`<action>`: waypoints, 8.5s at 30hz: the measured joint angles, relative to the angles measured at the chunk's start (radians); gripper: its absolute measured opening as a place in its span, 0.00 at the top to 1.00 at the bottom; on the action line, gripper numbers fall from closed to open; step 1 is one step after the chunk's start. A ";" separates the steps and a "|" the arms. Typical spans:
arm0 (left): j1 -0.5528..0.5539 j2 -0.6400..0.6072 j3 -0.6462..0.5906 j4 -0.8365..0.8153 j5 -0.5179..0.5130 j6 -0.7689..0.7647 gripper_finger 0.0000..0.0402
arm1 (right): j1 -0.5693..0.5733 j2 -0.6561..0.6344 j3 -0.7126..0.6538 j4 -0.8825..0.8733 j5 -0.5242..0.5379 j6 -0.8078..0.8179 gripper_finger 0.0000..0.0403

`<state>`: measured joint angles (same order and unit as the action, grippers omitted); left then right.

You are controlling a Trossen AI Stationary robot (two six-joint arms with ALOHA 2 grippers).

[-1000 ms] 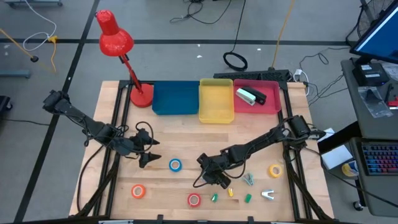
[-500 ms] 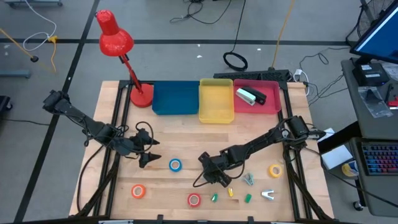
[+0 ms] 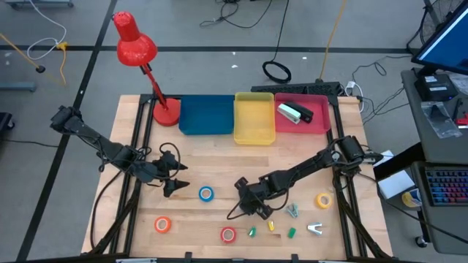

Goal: Pick and place Stapler, Stapler remover, tape
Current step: Put the blue stapler into the pink bin, then put the right green stapler into the pink bin

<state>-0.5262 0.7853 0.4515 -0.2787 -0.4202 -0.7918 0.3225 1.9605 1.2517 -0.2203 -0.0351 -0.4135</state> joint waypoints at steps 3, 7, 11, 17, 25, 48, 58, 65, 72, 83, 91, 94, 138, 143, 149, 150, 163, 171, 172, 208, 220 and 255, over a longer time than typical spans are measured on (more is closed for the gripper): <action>0.000 0.000 0.000 0.000 0.000 0.002 0.06 | -0.006 -0.040 -0.001 -0.032 0.101 0.010 0.88; 0.000 0.000 0.000 0.004 0.000 0.002 0.06 | -0.031 -0.129 -0.001 -0.153 0.293 0.022 0.88; 0.000 0.000 0.000 0.027 -0.002 0.009 0.06 | -0.100 -0.239 0.000 -0.361 0.480 0.121 0.88; 0.000 0.000 0.001 0.072 -0.025 0.038 0.06 | -0.305 -0.391 -0.002 -0.739 0.594 0.421 0.88; 0.000 0.000 0.001 0.103 -0.032 0.039 0.06 | -0.642 -0.546 -0.123 -0.932 0.615 0.624 0.88; 0.000 0.000 0.001 0.119 -0.054 0.023 0.06 | -1.179 -0.593 -0.294 -0.666 0.565 0.806 0.84; 0.000 0.000 0.001 0.119 -0.055 0.022 0.06 | -1.216 -0.574 -0.368 -0.543 0.508 0.806 0.83; 0.000 0.000 0.001 0.120 -0.054 0.021 0.06 | -1.218 -0.574 -0.369 -0.533 0.505 0.810 0.77; 0.000 0.000 0.001 0.120 -0.053 0.021 0.06 | -1.218 -0.574 -0.369 -0.533 0.505 0.810 0.71; 0.000 0.000 0.001 0.127 -0.048 0.021 0.06 | -1.218 -0.574 -0.369 -0.539 0.501 0.810 0.62; 0.000 0.000 0.000 0.127 0.002 0.020 0.06 | -1.205 -0.619 -0.369 -0.561 0.124 0.838 0.65; 0.000 0.000 0.000 0.127 0.003 0.022 0.06 | -1.161 -0.657 -0.369 -0.583 -0.002 0.838 0.67; 0.000 0.000 0.000 0.109 0.001 0.109 0.06 | 0.446 -0.580 -0.369 -0.123 -0.044 2.835 0.74; 0.000 0.000 0.000 0.101 -0.007 0.110 0.06 | 0.450 -0.500 -0.369 -0.028 -0.044 2.832 0.74; 0.000 0.000 0.000 0.088 -0.007 0.109 0.06 | 0.472 -0.482 -0.369 -0.049 -0.046 2.837 0.74; 0.000 0.000 0.000 0.089 -0.006 0.109 0.06 | 0.475 -0.482 -0.369 -0.054 -0.046 2.840 0.74; 0.000 0.000 0.000 0.087 -0.006 0.121 0.06 | 0.485 -0.442 -0.368 -0.119 -0.047 2.863 0.74; 0.000 0.000 0.000 0.088 -0.005 0.129 0.06 | 0.484 -0.414 -0.368 -0.094 -0.044 2.863 0.74; 0.000 0.000 0.000 0.088 -0.005 0.129 0.06 | 0.485 -0.410 -0.368 -0.093 -0.044 2.863 0.74; 0.000 0.000 0.000 0.090 -0.003 0.129 0.06 | 0.481 -0.244 -0.366 0.049 -0.042 2.817 0.77; 0.000 0.000 0.000 0.097 -0.006 0.137 0.06 | 0.476 -0.267 -0.370 0.070 -0.041 2.802 0.83; 0.001 0.000 0.000 0.150 -0.108 0.071 0.06 | -0.491 -1.170 -0.370 -0.743 0.872 1.460 0.83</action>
<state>-0.5253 0.7853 0.4515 -0.1284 -0.5286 -0.7205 -0.1680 0.7901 0.8818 -0.9629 0.8366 1.0463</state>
